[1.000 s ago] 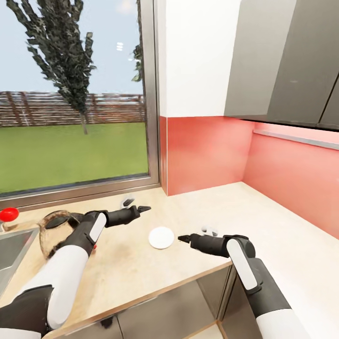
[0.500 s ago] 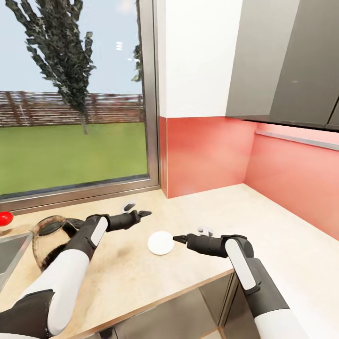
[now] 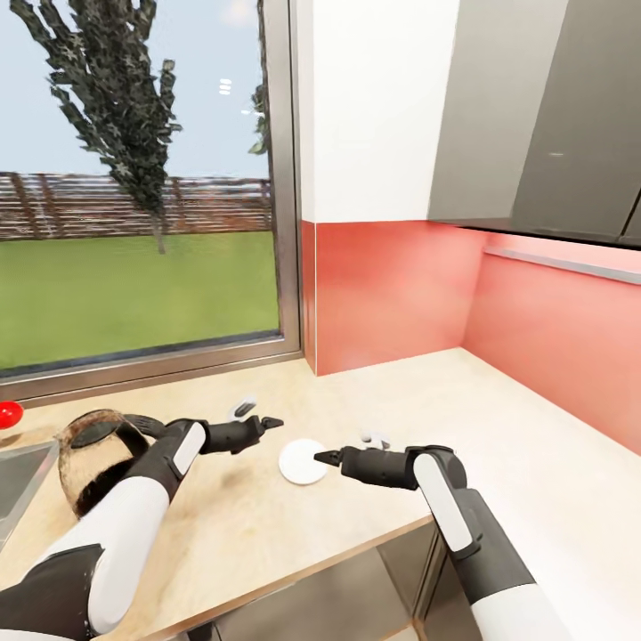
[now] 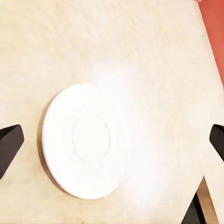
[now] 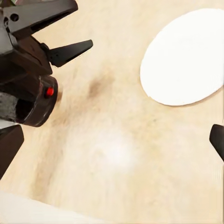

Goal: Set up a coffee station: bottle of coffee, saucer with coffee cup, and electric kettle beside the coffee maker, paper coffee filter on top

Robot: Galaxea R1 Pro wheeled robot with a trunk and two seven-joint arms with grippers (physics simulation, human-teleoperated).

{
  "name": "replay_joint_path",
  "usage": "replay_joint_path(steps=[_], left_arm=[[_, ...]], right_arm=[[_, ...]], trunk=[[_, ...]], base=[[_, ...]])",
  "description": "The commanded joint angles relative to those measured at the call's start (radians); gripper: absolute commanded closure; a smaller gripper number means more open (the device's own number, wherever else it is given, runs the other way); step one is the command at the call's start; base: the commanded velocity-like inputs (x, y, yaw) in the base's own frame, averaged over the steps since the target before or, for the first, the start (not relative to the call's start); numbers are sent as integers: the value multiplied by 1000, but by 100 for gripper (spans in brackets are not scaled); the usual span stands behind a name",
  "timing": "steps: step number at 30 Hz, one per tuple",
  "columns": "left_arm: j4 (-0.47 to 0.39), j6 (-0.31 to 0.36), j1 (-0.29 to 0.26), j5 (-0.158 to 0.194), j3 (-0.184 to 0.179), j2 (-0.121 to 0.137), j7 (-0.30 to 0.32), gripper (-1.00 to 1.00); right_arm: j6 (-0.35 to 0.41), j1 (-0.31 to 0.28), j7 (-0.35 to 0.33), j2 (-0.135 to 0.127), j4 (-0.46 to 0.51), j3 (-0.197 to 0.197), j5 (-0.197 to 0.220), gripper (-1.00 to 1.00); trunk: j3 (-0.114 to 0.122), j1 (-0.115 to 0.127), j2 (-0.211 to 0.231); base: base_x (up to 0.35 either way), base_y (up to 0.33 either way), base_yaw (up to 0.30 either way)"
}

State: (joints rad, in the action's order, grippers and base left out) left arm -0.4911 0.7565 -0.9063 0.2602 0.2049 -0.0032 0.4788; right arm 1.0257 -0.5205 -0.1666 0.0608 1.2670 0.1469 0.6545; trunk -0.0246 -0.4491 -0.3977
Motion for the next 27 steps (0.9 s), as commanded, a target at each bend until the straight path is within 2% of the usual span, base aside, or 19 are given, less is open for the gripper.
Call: replay_joint_path(steps=[1, 12, 18, 25, 27], left_arm=[[2, 6, -1, 1, 4, 1, 1, -100], [26, 6, 7, 1, 3, 2, 1, -100], [48, 6, 9, 2, 2, -1, 1, -100], [49, 6, 12, 1, 2, -4, 1, -100], [61, -6, 23, 7, 10, -16, 3, -100]], right_arm=[[4, -1, -10, 0, -7, 1, -10, -100], [4, -1, -12, 1, -64, 3, -10, -100], [4, -1, -76, -1, -103, 2, -10, -100], [4, -1, -86, -2, -102, 2, -10, -100], [15, -1, -82, 10, -108, -3, -13, -100]], trunk=[[-2, -1, -2], [-2, -1, -2], [-2, -1, -2], [-2, -1, -2], [-2, -1, -2]], base=[[233, 0, 0], [117, 0, 0], [170, 0, 0], [12, 0, 0], [18, 0, 0]])
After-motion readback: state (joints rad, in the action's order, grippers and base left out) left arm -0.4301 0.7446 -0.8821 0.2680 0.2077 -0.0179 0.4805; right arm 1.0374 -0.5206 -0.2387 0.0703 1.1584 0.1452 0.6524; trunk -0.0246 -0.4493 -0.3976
